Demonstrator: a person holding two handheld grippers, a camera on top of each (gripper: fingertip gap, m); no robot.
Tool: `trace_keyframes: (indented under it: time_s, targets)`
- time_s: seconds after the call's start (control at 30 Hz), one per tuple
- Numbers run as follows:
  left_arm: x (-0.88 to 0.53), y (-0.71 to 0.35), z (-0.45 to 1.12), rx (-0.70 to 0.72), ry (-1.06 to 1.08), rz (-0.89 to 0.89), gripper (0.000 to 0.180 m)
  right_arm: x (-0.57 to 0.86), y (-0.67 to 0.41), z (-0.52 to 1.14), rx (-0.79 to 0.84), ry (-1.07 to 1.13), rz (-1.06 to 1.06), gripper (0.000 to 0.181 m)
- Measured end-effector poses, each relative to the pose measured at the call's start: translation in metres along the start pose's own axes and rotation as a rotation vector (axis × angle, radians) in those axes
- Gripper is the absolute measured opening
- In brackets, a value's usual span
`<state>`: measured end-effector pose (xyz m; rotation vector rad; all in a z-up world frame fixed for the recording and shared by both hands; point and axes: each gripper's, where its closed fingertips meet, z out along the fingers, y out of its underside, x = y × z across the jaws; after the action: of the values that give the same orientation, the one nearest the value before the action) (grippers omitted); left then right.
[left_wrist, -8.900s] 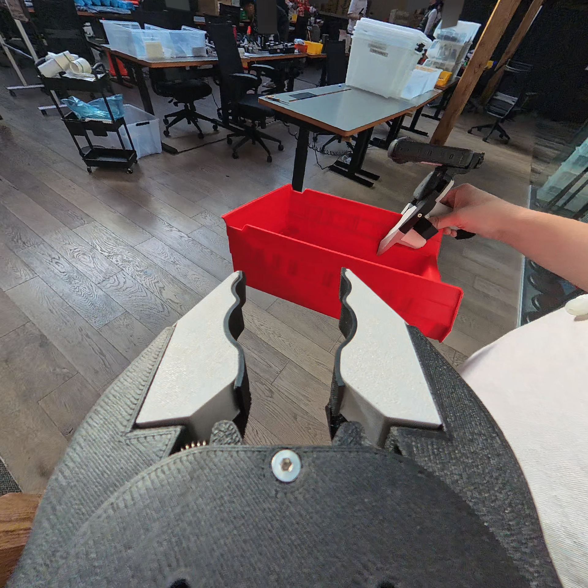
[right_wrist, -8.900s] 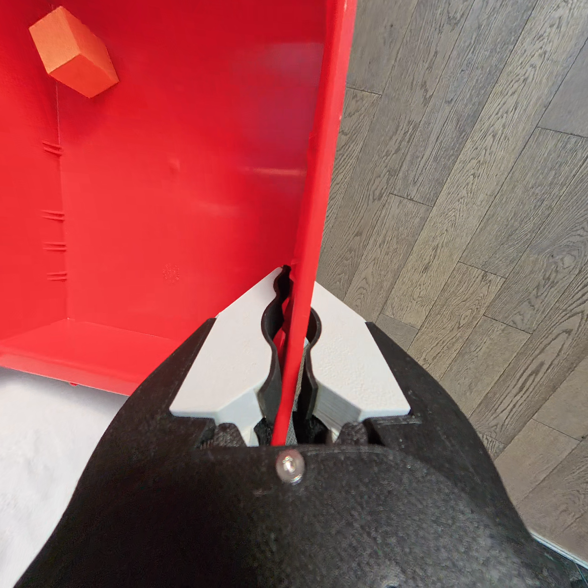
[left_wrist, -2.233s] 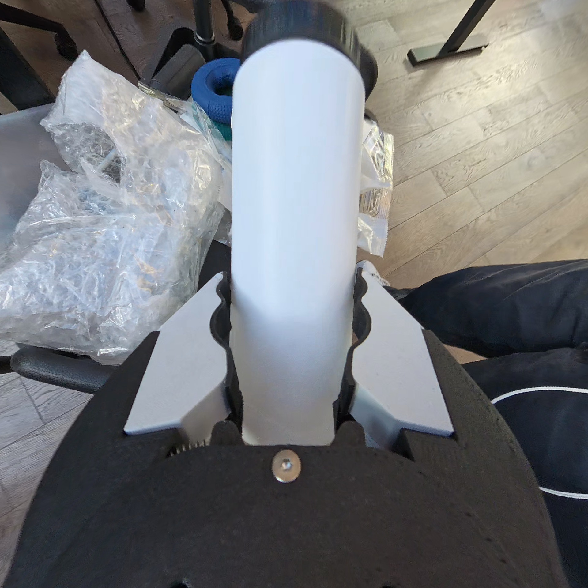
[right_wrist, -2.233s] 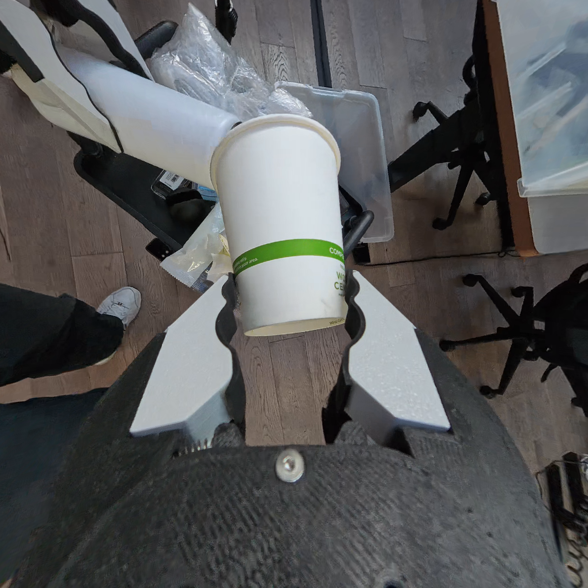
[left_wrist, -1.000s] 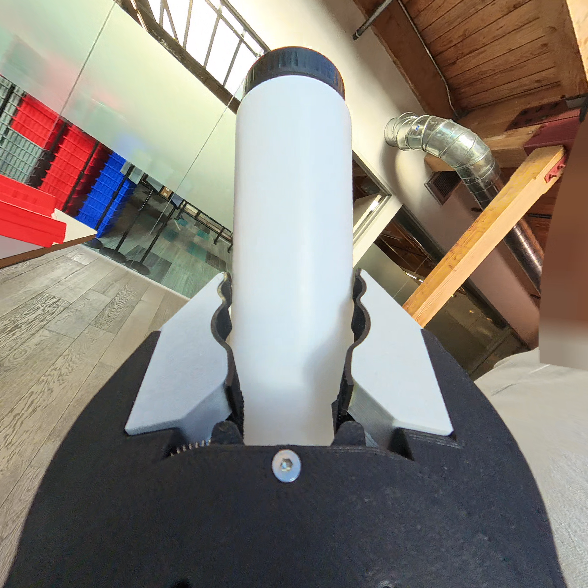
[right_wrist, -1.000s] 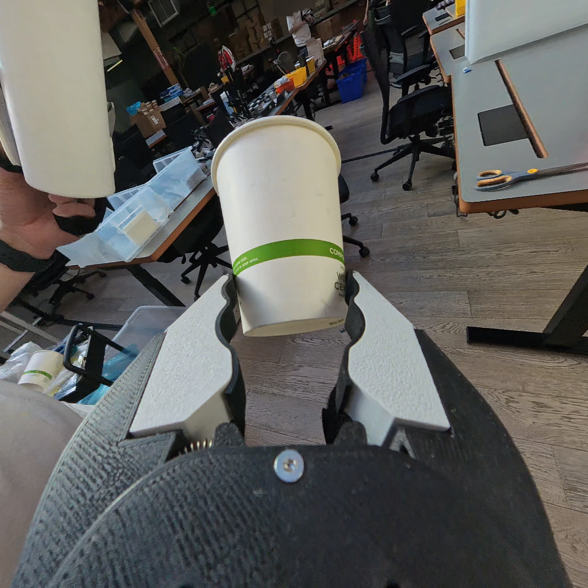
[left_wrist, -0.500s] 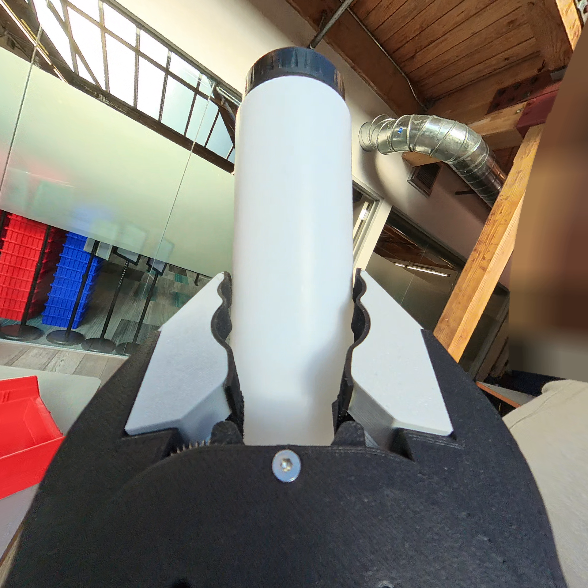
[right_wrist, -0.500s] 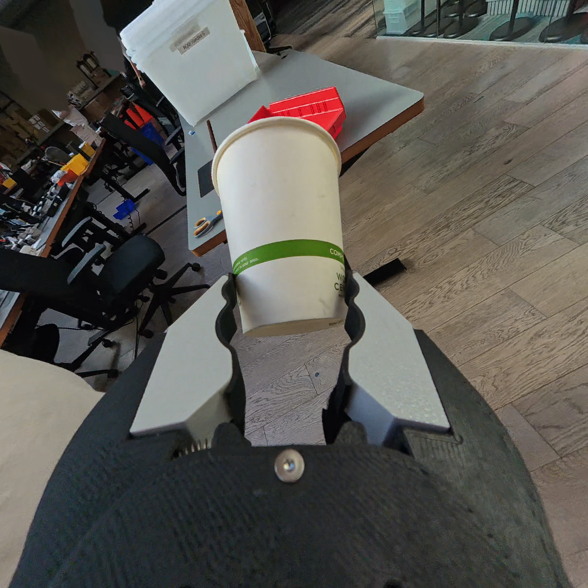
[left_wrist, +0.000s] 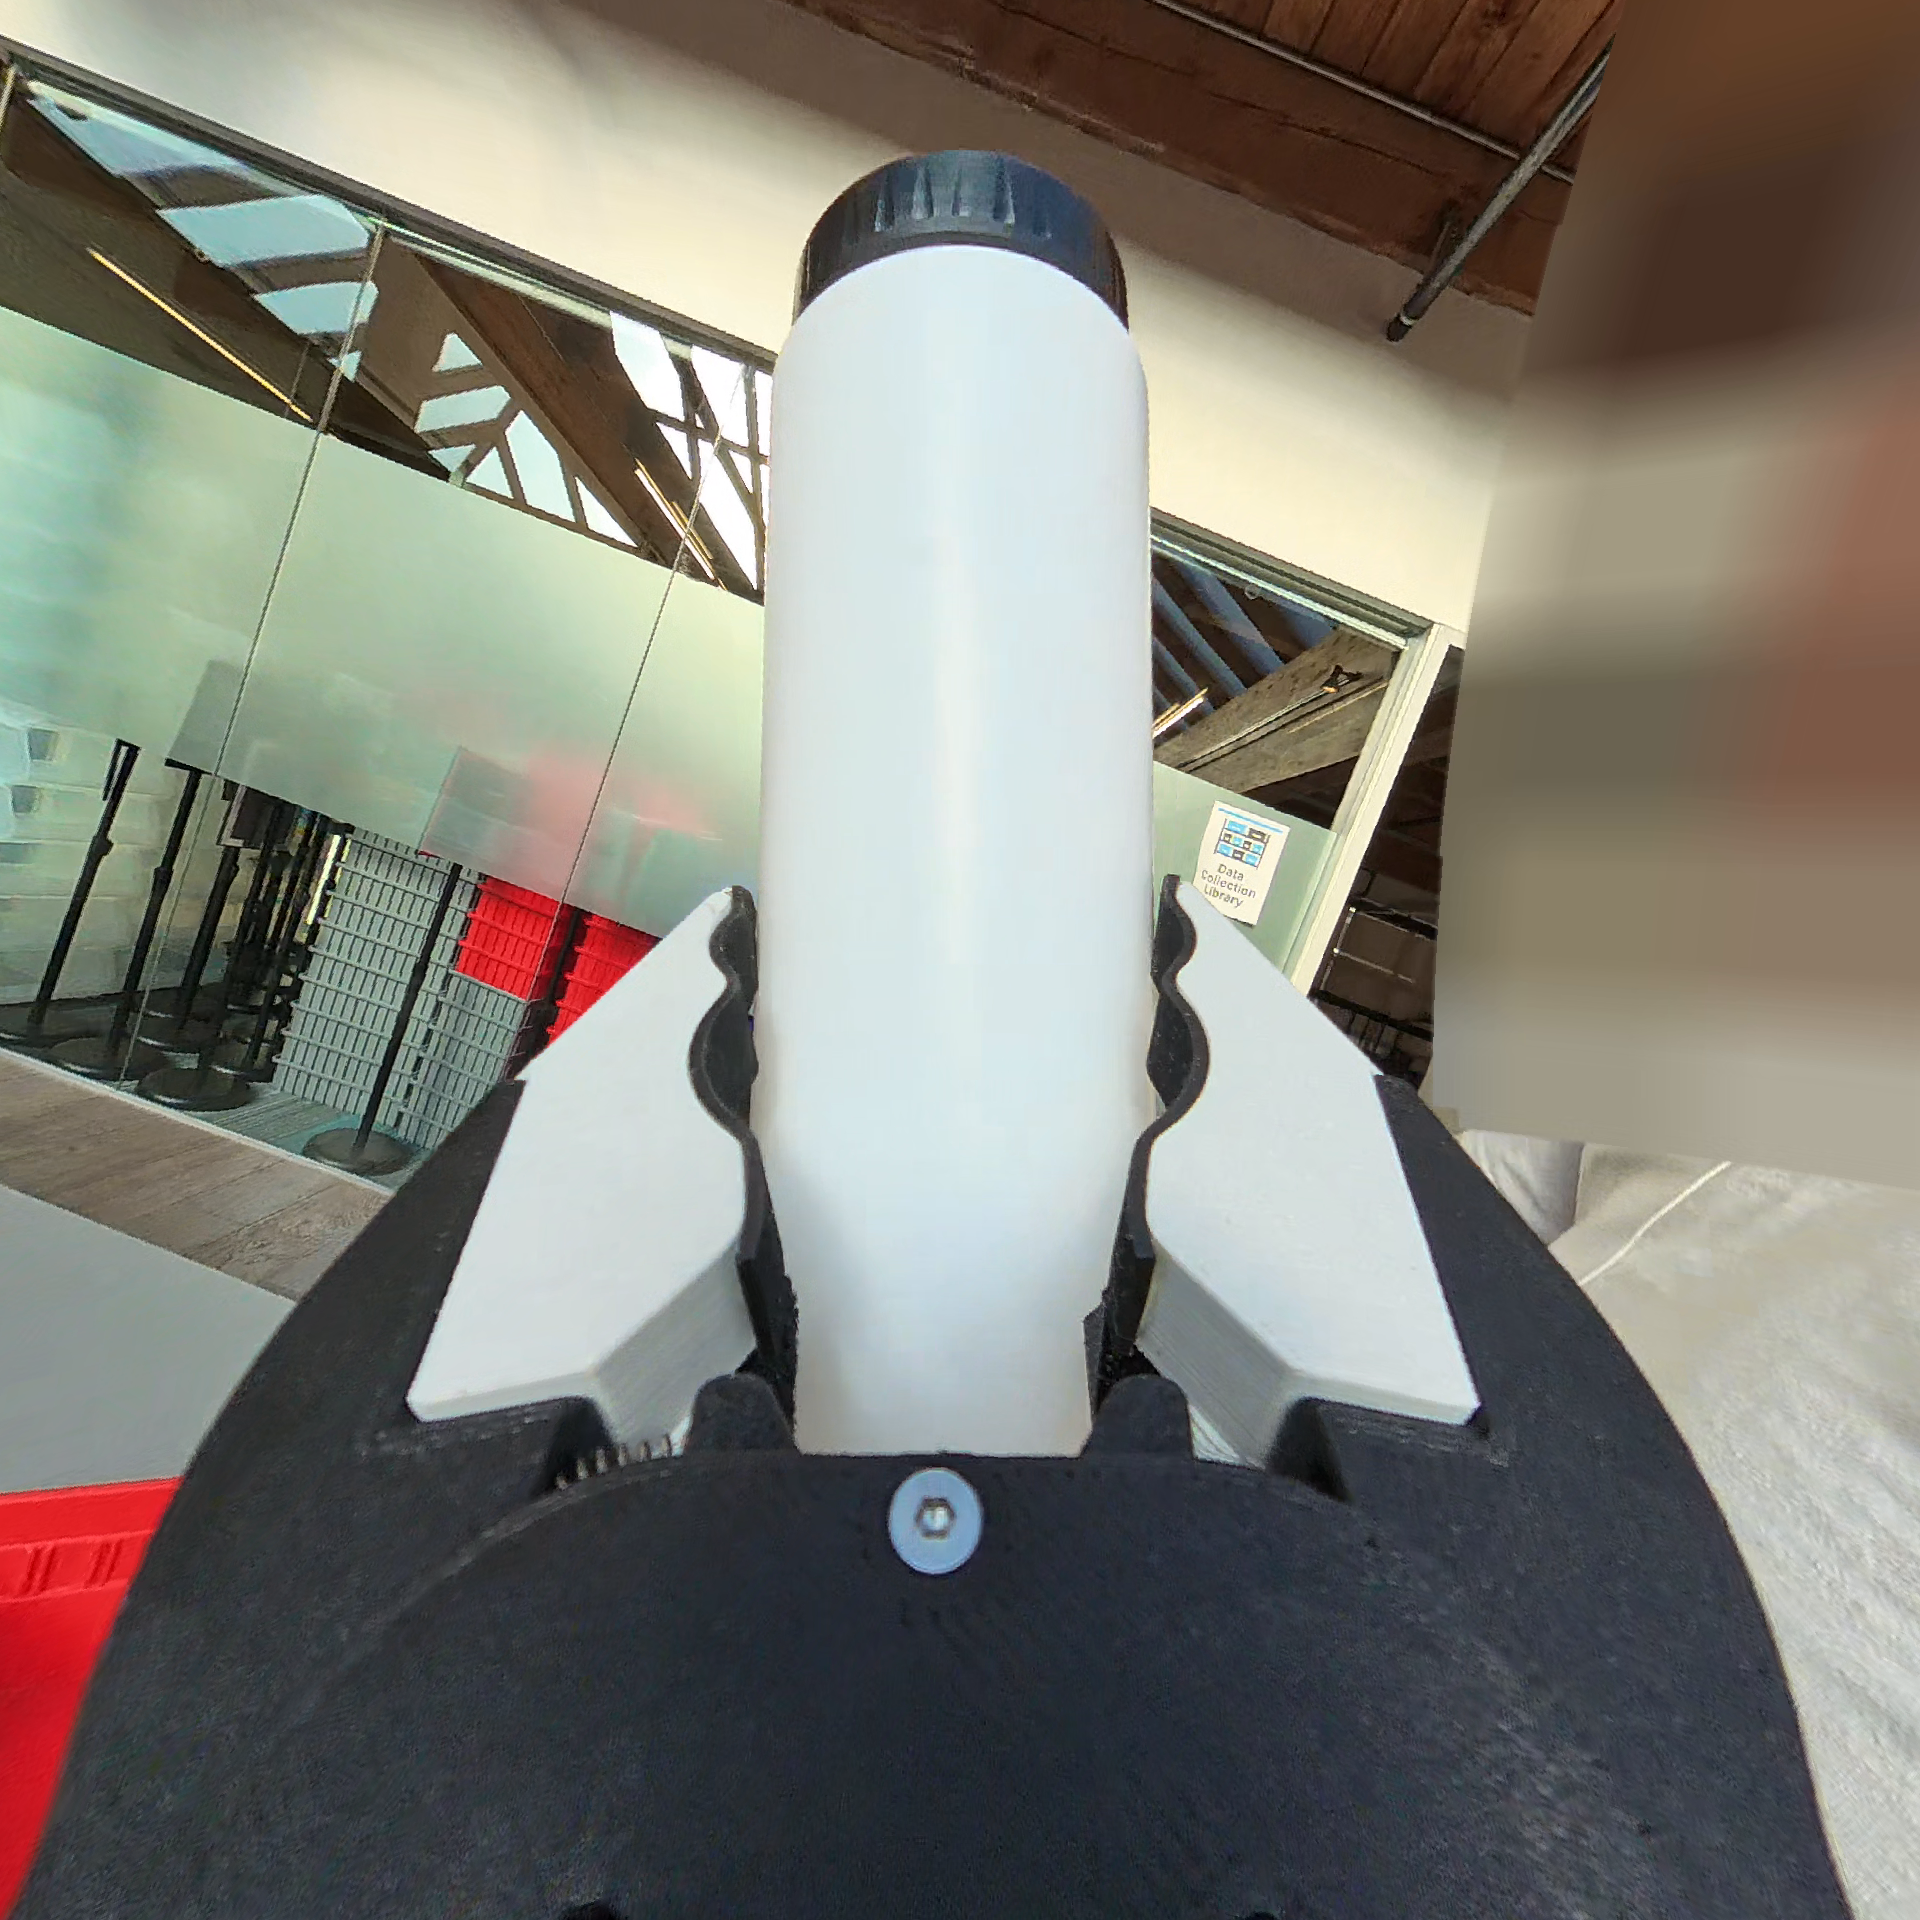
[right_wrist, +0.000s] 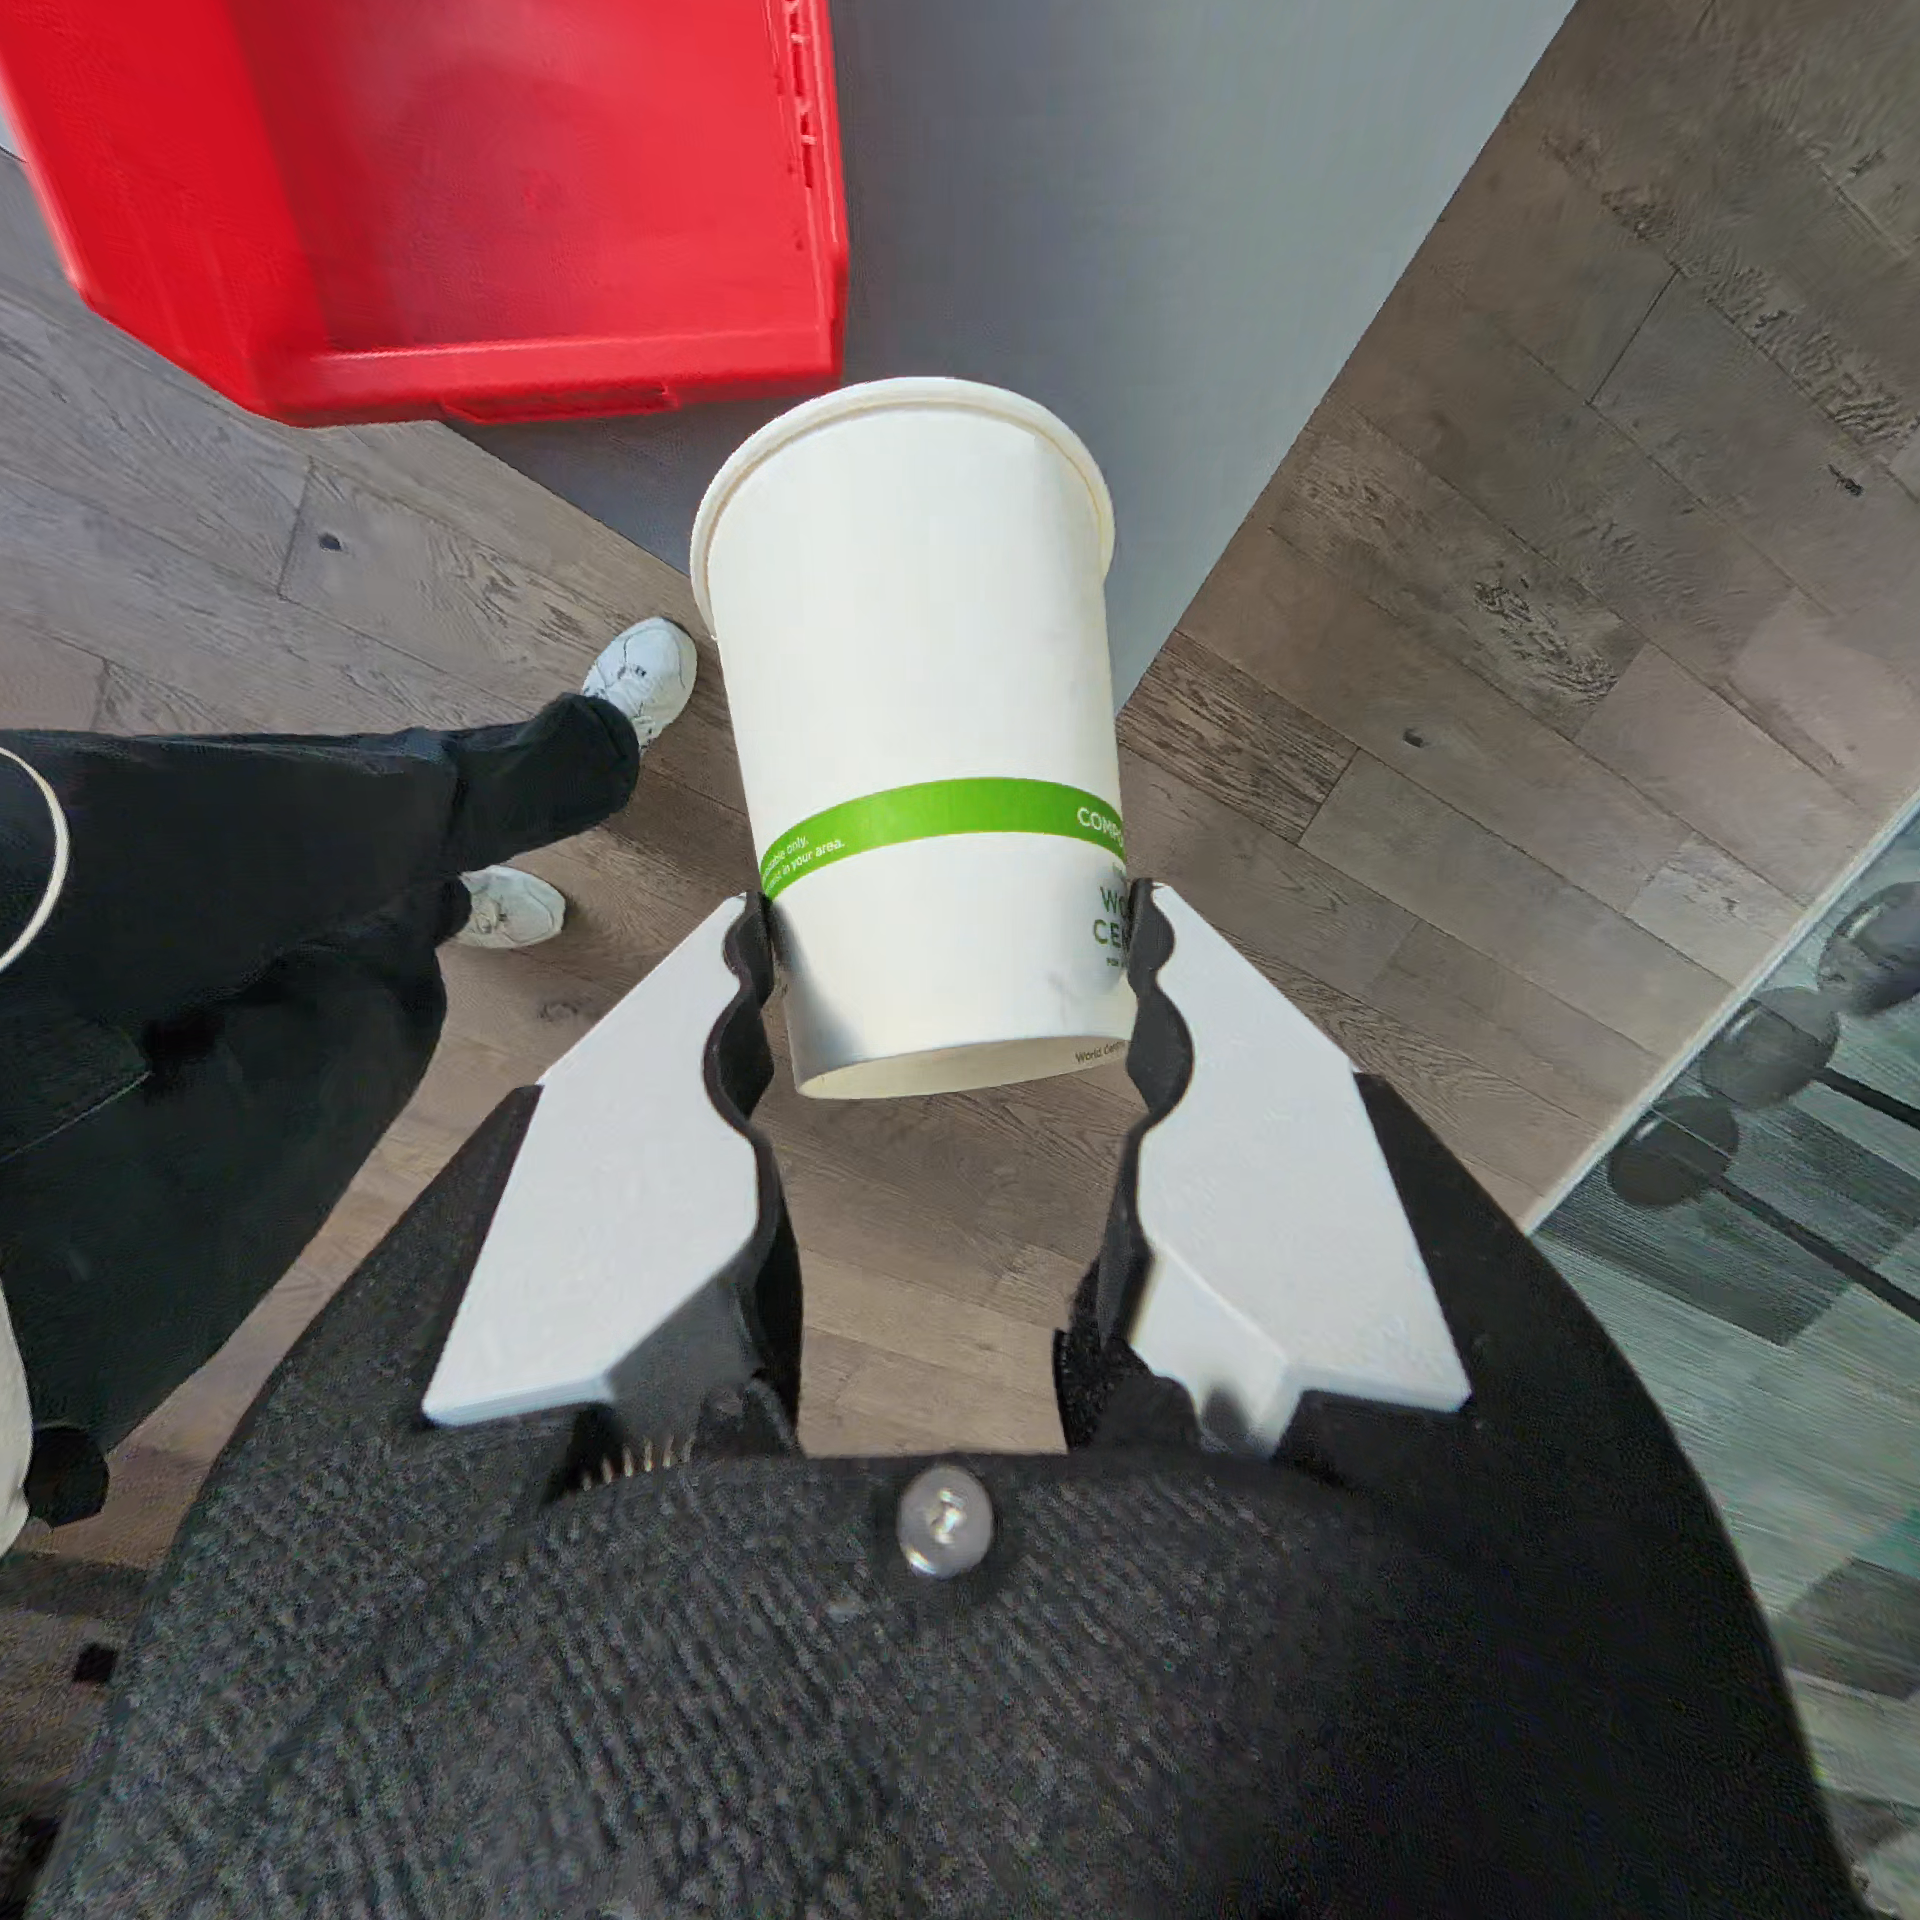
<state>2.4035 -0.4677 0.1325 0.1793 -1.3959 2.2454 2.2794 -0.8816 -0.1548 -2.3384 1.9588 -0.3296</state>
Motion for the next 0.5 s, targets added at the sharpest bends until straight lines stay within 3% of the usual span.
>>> trace_keyframes:
  time_s: [0.3,0.43,0.5]
  targets:
    - [-0.084,0.049,0.080,0.022,-0.209,0.098,0.076,0.111,-0.135,0.169,-0.663,0.104,-0.602,0.069]
    - [-0.100,0.066,0.129,0.004,-0.300,0.160,0.076,0.114,-0.160,0.201,-0.699,0.120,-0.876,0.069]
    - [-0.108,0.080,0.152,0.010,-0.359,0.188,0.076,0.112,-0.169,0.212,-0.651,0.082,-0.948,0.079]
